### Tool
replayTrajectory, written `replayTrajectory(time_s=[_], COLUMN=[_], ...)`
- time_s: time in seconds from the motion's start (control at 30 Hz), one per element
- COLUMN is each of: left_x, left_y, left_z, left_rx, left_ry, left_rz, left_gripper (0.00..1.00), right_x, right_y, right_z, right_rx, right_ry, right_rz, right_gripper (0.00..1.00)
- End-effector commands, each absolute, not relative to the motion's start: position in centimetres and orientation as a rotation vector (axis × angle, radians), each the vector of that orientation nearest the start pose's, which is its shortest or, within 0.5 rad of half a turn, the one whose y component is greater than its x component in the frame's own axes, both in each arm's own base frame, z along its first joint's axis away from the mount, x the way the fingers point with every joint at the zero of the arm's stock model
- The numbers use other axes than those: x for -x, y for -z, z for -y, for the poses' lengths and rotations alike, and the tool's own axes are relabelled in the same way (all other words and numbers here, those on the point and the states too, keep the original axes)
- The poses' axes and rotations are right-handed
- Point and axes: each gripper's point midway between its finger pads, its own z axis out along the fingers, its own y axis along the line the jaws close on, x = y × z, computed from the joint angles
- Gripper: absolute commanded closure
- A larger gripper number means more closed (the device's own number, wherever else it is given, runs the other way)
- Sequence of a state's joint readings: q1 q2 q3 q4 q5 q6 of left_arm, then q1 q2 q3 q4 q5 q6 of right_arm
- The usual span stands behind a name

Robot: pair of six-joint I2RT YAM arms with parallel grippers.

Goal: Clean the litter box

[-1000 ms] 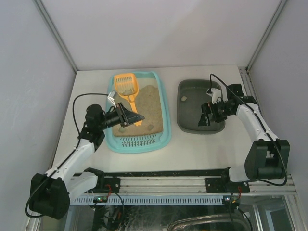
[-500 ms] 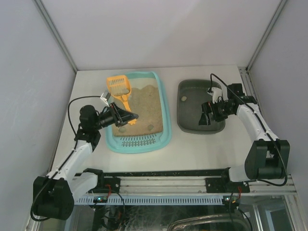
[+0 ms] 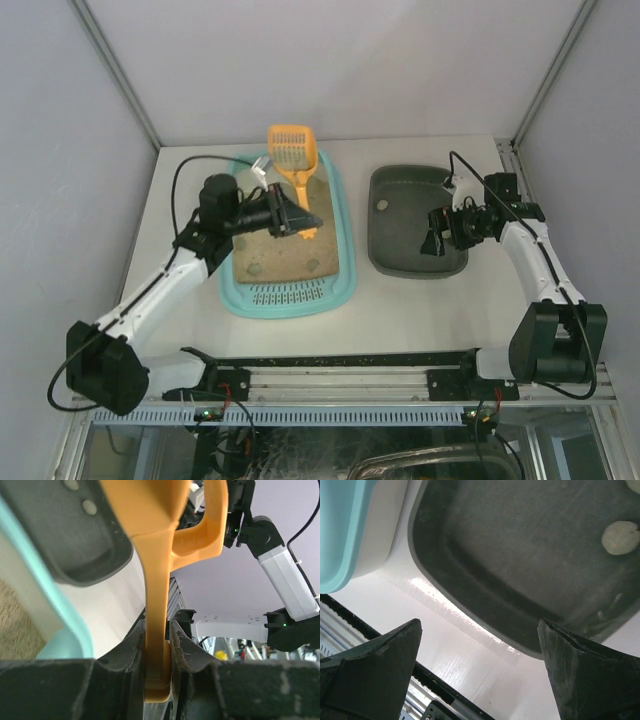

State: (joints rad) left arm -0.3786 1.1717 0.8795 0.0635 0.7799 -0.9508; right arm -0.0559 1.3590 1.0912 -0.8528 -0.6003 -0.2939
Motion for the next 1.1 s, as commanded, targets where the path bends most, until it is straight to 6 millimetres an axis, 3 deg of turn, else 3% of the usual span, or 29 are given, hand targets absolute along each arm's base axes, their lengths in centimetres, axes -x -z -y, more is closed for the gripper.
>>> replayTrajectory(time_s=[0.0, 0.1, 0.23, 0.33, 0.47, 0.63, 0.77, 0.93, 1.07], left_x=[-26.8, -27.2, -27.6, -27.4, -27.6, -27.8, -27.9, -29.0, -29.5], left_y=[-29.1, -28.2, -25.0, -21.9, -18.0, -12.8, -10.1, -9.4, -9.7], left_z=[29.1, 32.7, 37.2, 40.6, 43.4, 44.5, 44.3, 42.7, 41.9], left_rx=[-0.258, -0.340, -0.515, -0.606, -0.694, -0.875, -0.940, -0.954, -0.965], left_ry=[1.398, 1.355, 1.158, 1.085, 0.915, 0.478, 0.258, 0.032, -0.038], left_rz=[-2.126, -2.215, -2.355, -2.446, -2.527, -2.570, -2.556, -2.496, -2.467], left_gripper=[1.00, 1.00, 1.00, 1.00, 1.00, 1.00, 1.00, 1.00, 1.00], right_x=[-29.6, -30.3, -30.2, -30.0, -29.9, -29.9, -29.9, -29.9, -29.9], right_y=[-16.3, -17.6, -19.2, -20.1, -20.5, -20.9, -21.0, -21.2, -21.3], right_z=[-5.9, -4.3, -1.8, -1.0, -1.0, -0.9, -1.0, -1.1, -1.1], right_rx=[0.419, 0.324, 0.209, 0.173, 0.174, 0.170, 0.174, 0.177, 0.181], right_ry=[-0.601, -0.544, -0.538, -0.543, -0.553, -0.538, -0.544, -0.545, -0.541], right_rz=[-2.398, -2.345, -2.261, -2.218, -2.202, -2.192, -2.184, -2.181, -2.178], right_gripper=[0.00, 0.00, 0.00, 0.00, 0.00, 0.00, 0.00, 0.00, 0.00])
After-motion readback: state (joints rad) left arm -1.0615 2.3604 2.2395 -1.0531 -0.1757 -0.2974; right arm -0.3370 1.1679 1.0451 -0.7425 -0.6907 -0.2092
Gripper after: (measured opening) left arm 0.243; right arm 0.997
